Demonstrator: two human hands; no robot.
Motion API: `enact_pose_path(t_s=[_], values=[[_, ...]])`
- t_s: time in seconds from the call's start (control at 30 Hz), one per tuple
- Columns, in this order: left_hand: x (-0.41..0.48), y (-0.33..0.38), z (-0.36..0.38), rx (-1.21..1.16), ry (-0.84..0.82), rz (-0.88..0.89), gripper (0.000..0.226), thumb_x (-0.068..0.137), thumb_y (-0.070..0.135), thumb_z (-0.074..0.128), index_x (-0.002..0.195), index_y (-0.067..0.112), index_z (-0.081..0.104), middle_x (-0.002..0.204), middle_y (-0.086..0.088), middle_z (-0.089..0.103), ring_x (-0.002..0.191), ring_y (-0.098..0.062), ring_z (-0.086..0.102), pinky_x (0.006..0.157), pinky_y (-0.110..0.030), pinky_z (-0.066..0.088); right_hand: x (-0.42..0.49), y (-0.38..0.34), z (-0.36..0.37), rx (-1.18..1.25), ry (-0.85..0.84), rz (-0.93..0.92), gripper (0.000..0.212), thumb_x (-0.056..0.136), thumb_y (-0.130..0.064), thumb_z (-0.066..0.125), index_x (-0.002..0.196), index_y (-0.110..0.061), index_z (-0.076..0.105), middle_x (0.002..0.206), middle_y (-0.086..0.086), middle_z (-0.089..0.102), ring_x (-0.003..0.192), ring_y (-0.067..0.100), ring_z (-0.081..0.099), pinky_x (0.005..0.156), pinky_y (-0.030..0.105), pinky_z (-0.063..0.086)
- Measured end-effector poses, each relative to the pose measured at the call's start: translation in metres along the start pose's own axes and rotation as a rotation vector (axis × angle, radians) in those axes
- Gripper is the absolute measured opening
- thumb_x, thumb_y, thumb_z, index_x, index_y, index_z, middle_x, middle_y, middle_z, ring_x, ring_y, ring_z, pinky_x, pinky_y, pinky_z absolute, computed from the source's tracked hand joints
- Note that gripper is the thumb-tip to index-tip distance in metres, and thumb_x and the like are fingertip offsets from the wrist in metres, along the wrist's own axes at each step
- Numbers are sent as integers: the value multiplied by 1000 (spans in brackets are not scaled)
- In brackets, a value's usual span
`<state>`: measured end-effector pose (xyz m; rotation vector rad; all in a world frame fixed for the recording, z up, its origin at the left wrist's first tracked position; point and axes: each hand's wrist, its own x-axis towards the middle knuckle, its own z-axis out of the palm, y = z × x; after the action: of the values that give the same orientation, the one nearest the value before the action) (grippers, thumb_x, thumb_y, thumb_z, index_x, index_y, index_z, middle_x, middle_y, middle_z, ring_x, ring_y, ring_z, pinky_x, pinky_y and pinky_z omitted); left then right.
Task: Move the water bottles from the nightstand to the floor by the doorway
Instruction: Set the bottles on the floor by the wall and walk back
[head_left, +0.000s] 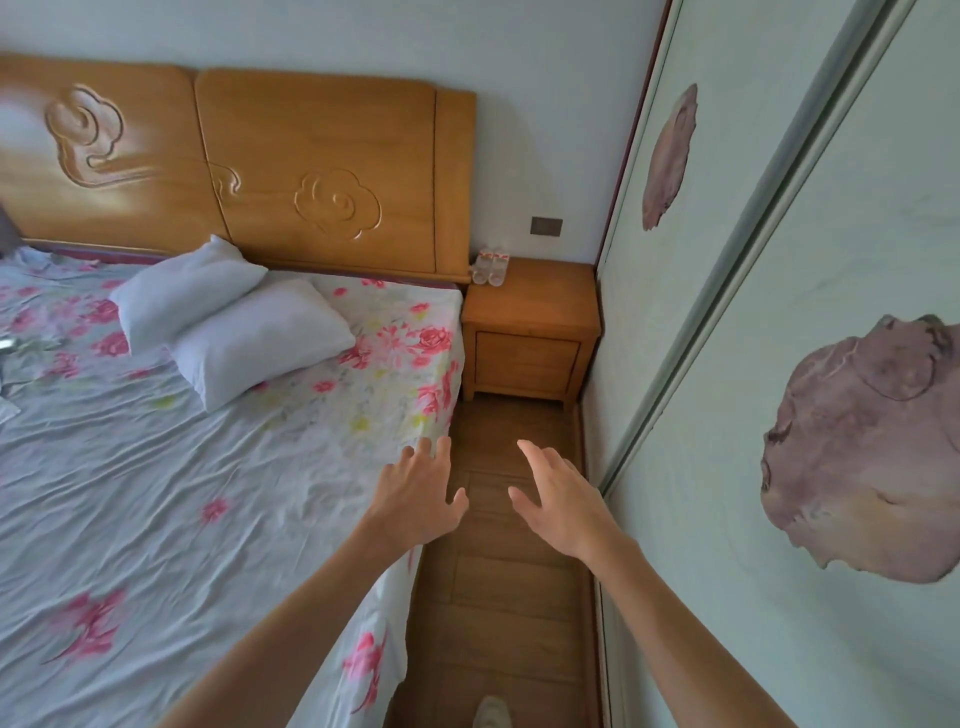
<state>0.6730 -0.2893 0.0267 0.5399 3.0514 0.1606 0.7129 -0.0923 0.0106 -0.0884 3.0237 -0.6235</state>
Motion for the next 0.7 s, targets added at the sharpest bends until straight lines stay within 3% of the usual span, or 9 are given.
enact_pose_path(t_s=[0.7], values=[[234,-23,15,-78,-22,-17,71,89,54,52,144,16,29,137,-5,45,116,-23,53,90,-33,53,214,79,-24,-10,-42,46,66,97,-50,45,152,-27,17,150,-3,37,131,16,45,99,40,49]])
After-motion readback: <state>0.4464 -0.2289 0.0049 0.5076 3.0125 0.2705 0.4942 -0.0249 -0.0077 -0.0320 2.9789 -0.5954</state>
